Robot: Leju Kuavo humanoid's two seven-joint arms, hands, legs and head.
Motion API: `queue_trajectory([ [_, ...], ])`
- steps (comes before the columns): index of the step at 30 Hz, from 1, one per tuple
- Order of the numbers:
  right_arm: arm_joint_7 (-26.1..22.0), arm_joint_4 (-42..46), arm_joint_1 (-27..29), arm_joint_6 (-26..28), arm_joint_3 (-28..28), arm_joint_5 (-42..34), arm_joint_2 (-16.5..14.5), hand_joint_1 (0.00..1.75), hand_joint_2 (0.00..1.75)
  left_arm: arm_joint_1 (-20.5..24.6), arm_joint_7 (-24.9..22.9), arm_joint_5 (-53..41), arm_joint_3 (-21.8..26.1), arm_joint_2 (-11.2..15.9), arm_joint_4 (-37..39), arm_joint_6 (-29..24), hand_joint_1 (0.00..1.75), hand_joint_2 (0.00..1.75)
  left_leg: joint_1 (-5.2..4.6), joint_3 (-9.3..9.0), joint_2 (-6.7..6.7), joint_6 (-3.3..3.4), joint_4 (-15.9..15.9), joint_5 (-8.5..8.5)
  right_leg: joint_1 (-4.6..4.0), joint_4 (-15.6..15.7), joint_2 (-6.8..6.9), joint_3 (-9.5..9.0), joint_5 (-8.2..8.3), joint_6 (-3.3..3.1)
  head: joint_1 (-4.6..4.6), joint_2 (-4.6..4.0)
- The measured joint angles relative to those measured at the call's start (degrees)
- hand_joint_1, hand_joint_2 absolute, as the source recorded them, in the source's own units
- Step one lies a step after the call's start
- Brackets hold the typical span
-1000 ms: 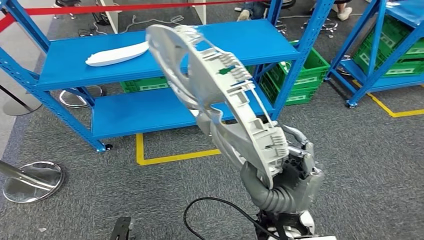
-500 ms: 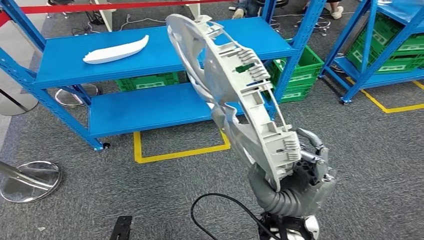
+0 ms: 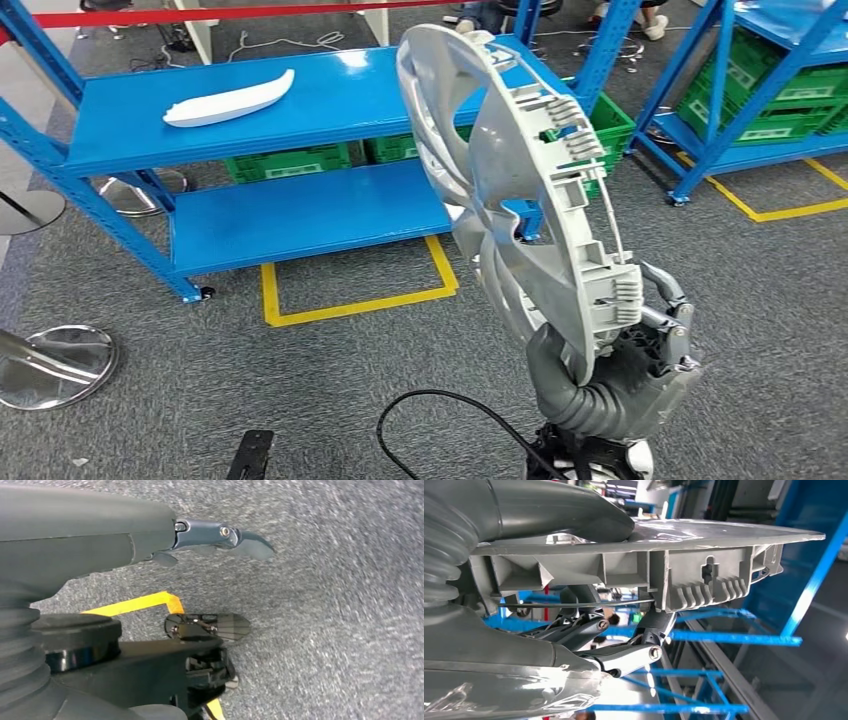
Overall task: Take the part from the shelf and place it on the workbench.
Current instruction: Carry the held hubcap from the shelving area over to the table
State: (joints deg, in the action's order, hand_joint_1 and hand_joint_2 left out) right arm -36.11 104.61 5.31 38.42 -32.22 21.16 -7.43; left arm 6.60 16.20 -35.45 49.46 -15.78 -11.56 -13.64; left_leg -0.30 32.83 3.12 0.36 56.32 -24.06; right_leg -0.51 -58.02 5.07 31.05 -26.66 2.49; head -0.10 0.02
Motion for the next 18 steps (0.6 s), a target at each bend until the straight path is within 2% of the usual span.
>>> queue_trajectory([
  [1, 0.0, 0.0, 0.0, 0.0, 0.0, 0.0, 0.0, 1.75, 1.75, 0.0, 0.0, 0.0, 0.0, 0.0, 0.0, 0.0, 0.00, 1.75, -0.04, 0.01, 0.01, -0.02, 0.0, -0.01, -0.06, 0.1, 0.16, -0.02, -0.05, 0.02, 0.01, 0.00],
  [3, -0.1, 0.1, 0.0, 0.1, 0.0, 0.0, 0.0, 1.75, 1.75, -0.1, 0.1, 0.0, 0.0, 0.0, 0.0, -0.1, 0.00, 1.75, -0.18, 0.11, 0.63, -0.32, 0.1, 0.04, -0.24, 0.3, -0.49, 0.21, 0.12, -0.42, -0.06, 0.00],
  [5, -0.2, 0.3, 0.3, 0.1, 0.2, 0.1, -0.2, 1.75, 1.75, -0.1, 0.2, 0.0, 0.0, -0.1, 0.0, -0.2, 0.00, 1.75, -0.08, 0.90, 0.23, -1.28, 2.0, -1.53, -0.11, 0.5, -2.73, 0.83, 1.02, -1.65, -0.21, 0.00],
  [7, -0.2, 0.5, 0.5, 0.1, 0.3, 0.1, -0.3, 1.75, 1.75, -0.1, 0.2, 0.0, 0.0, 0.0, 0.0, -0.3, 0.00, 1.75, 0.16, 3.46, -1.51, -2.08, 8.1, -5.54, 0.14, 0.7, -4.76, 1.49, 1.89, -2.52, -0.35, 0.00],
  [8, -0.2, 0.5, 0.5, 0.1, 0.4, 0.1, -0.3, 1.75, 1.75, -0.1, 0.3, 0.0, 0.0, 0.0, 0.0, -0.3, 0.00, 1.75, 0.20, 5.20, -2.11, -2.17, 12.2, -7.53, 0.16, 0.7, -5.46, 1.79, 2.11, -2.59, -0.42, 0.00],
  [9, -0.2, 0.5, 0.5, 0.1, 0.4, 0.1, -0.3, 1.75, 1.75, -0.2, 0.3, 0.0, 0.0, 0.0, 0.0, -0.4, 0.00, 1.75, 0.21, 6.56, -2.37, -2.21, 15.4, -8.74, 0.16, 0.6, -6.21, 2.04, 2.31, -2.58, -0.45, 0.00],
  [10, -0.2, 0.5, 0.5, 0.1, 0.4, 0.1, -0.3, 1.75, 1.75, -0.3, 0.3, 0.0, 0.0, 0.1, 0.0, -0.4, 0.00, 1.75, 0.23, 7.10, -2.49, -2.19, 16.8, -8.85, 0.17, 0.6, -7.02, 2.25, 2.49, -2.51, -0.45, 0.00],
  [11, -0.2, 0.5, 0.5, 0.1, 0.4, 0.1, -0.3, 1.75, 1.75, -0.3, 0.3, 0.0, 0.0, 0.1, 0.0, -0.4, 0.00, 1.75, 0.27, 6.54, -2.66, -2.13, 15.9, -7.84, 0.19, 0.6, -7.84, 2.41, 2.65, -2.37, -0.45, 0.00],
  [12, -0.2, 0.5, 0.5, 0.1, 0.4, 0.1, -0.3, 1.75, 1.75, -0.3, 0.3, 0.0, 0.0, 0.1, 0.0, -0.4, 0.00, 1.75, 0.36, 4.86, -3.11, -2.07, 12.9, -5.98, 0.25, 0.5, -8.63, 2.50, 2.79, -2.21, -0.45, 0.00],
  [13, -0.2, 0.5, 0.5, 0.1, 0.4, 0.1, -0.4, 1.75, 1.75, -0.3, 0.3, 0.0, 0.0, 0.1, 0.0, -0.4, 0.00, 1.75, 0.54, 2.65, -4.29, -2.07, 8.8, -4.02, 0.32, 0.4, -9.36, 2.61, 2.90, -2.01, -0.45, 0.00],
  [14, -0.2, 0.5, 0.5, 0.1, 0.4, 0.1, -0.4, 1.75, 1.75, -0.3, 0.3, -0.1, 0.0, 0.1, 0.0, -0.4, 0.00, 1.75, 0.78, 0.64, -5.68, -2.06, 4.9, -2.75, 0.29, 0.2, -10.05, 2.85, 2.95, -1.77, -0.47, 0.00],
  [15, -0.2, 0.5, 0.5, 0.1, 0.4, 0.1, -0.4, 1.75, 1.75, -0.3, 0.3, -0.1, 0.0, 0.1, 0.0, -0.4, 0.00, 1.75, 0.94, -0.71, -6.86, -2.00, 2.2, -2.05, 0.28, 0.0, -10.67, 3.17, 3.06, -1.49, -0.45, 0.00],
  [16, -0.2, 0.5, 0.5, 0.1, 0.4, 0.2, -0.4, 1.75, 1.75, -0.3, 0.3, -0.1, 0.0, 0.1, 0.0, -0.4, 0.00, 1.75, 1.00, -1.28, -7.60, -1.87, 0.8, -1.96, 0.30, -0.1, -11.24, 3.54, 3.21, -1.16, -0.48, 0.00],
  [18, -0.3, 0.6, 0.6, 0.1, 0.5, 0.3, -0.4, 1.75, 1.75, -0.3, 0.5, 0.0, 0.0, 0.1, 0.0, -0.5, 0.00, 1.75, 0.83, -1.21, -6.81, -1.21, 0.5, -1.89, 0.54, -0.1, -12.27, 4.20, 3.60, -0.45, -0.48, 0.00],
])
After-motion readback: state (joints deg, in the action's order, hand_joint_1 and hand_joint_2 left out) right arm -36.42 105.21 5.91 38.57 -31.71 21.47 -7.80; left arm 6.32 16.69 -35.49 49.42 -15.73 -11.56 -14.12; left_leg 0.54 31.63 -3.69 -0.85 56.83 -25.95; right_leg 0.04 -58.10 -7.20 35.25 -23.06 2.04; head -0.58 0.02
